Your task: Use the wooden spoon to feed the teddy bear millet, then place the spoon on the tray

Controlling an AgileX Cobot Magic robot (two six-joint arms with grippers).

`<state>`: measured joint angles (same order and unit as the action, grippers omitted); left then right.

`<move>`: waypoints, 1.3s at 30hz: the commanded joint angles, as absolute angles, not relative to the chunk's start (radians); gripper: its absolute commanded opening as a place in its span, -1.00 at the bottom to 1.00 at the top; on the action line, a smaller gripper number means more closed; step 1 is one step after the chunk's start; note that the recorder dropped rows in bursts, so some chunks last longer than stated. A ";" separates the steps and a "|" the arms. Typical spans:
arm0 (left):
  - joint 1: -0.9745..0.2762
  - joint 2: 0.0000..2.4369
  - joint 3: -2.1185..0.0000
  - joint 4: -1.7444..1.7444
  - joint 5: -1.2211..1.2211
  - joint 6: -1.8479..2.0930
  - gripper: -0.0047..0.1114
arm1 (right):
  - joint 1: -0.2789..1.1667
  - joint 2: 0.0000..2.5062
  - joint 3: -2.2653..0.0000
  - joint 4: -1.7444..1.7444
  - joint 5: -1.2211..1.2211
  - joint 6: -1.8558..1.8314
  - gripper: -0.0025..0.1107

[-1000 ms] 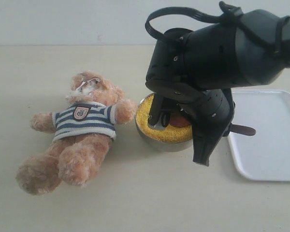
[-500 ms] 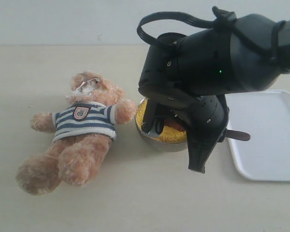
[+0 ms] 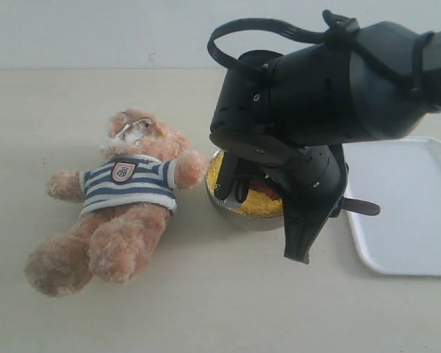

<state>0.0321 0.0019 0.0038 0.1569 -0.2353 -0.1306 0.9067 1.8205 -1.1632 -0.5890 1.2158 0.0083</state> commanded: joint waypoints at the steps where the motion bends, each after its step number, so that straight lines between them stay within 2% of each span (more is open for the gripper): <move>1: 0.025 0.000 0.000 0.153 -0.235 -0.134 -0.85 | 0.907 1.817 -1.159 -0.585 1.221 0.016 -0.96; 8: 0.025 0.000 0.000 0.153 -0.235 -0.134 -0.85 | 0.907 1.817 -1.263 -0.514 1.221 -0.017 -0.96; 15: 0.025 0.000 0.000 0.153 -0.235 -0.134 -0.85 | 0.901 1.827 -1.267 -0.475 1.221 -0.013 -0.96; 28: 0.025 0.000 0.000 0.153 -0.237 -0.134 -0.85 | 0.771 1.826 -1.276 -0.348 1.221 -0.052 -0.96; 39: 0.025 0.000 0.000 0.153 -0.235 -0.134 -0.85 | 0.665 1.824 -1.401 -0.169 1.221 -0.144 -0.96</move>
<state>0.0321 0.0019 0.0038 0.1569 -0.2353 -0.1306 0.6948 1.8302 -1.3908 -0.1879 1.2167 -0.1285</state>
